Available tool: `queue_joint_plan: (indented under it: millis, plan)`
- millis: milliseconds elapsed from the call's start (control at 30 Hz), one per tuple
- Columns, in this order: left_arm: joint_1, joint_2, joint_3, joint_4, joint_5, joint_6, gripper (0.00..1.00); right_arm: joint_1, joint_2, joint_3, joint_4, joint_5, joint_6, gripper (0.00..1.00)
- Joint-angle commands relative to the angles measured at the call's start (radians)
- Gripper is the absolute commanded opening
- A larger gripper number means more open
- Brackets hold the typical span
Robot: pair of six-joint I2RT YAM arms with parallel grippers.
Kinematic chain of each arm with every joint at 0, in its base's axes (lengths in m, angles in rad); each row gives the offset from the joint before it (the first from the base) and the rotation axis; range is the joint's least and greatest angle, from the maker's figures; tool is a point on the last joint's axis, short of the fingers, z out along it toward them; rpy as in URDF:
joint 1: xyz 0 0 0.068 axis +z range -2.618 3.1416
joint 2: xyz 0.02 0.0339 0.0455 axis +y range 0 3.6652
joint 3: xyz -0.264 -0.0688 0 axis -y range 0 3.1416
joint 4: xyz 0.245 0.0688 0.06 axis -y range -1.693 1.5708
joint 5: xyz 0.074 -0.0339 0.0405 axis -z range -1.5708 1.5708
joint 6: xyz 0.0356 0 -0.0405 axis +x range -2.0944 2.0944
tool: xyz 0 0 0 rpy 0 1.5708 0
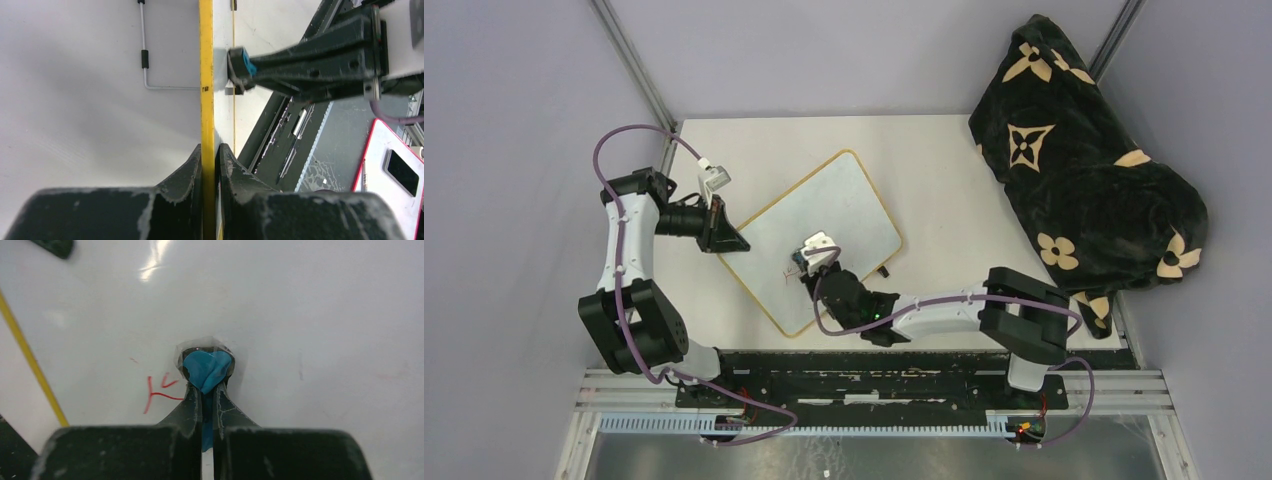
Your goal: Erase the whiteboard
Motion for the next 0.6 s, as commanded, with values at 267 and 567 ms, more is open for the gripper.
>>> queue_joint_plan:
  millis: [267,567]
  plan:
    - [-0.02,-0.004,0.014,0.023,-0.018,-0.005,0.03,-0.11,-0.058,-0.086,-0.033,-0.037,0.051,0.01]
    - [-0.02,-0.004,0.002,0.032,-0.016,-0.011,0.03,0.056,0.069,0.086,-0.07,-0.056,0.014,0.01]
